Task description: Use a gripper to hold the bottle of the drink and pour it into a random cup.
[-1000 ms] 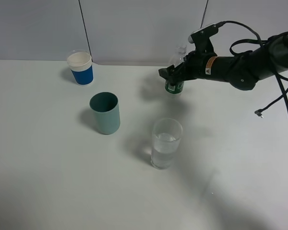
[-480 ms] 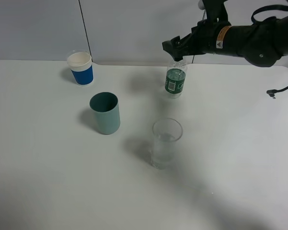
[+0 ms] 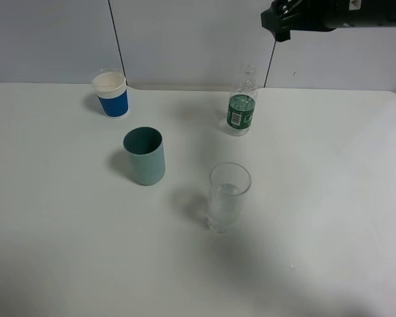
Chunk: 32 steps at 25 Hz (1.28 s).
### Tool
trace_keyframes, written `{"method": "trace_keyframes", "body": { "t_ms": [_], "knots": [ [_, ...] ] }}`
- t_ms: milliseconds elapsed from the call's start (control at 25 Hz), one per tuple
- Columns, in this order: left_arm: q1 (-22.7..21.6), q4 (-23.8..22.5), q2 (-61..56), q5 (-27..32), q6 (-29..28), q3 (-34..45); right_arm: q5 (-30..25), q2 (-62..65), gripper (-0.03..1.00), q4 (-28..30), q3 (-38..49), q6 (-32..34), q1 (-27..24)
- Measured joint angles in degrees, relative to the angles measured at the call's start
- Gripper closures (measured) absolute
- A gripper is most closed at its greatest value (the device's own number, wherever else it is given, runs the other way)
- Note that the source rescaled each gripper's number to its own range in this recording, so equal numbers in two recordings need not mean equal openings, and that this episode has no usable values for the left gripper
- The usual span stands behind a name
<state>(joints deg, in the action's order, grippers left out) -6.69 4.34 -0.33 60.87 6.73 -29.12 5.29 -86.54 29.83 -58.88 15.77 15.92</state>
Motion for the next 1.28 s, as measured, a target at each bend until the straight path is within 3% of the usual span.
{"method": "trace_keyframes", "body": {
  "t_ms": [600,960,1280],
  "knots": [
    [0.0,-0.05,0.0,0.0,0.0,0.0,-11.78,17.77,-0.03,-15.87,0.03,-18.41,-1.24],
    [0.0,-0.05,0.0,0.0,0.0,0.0,-24.2,31.58,-0.03,-16.0,0.03,-19.16,-10.43],
    [0.0,-0.05,0.0,0.0,0.0,0.0,-34.65,43.42,-0.03,-16.0,0.03,-19.06,-11.13]
  ]
}}
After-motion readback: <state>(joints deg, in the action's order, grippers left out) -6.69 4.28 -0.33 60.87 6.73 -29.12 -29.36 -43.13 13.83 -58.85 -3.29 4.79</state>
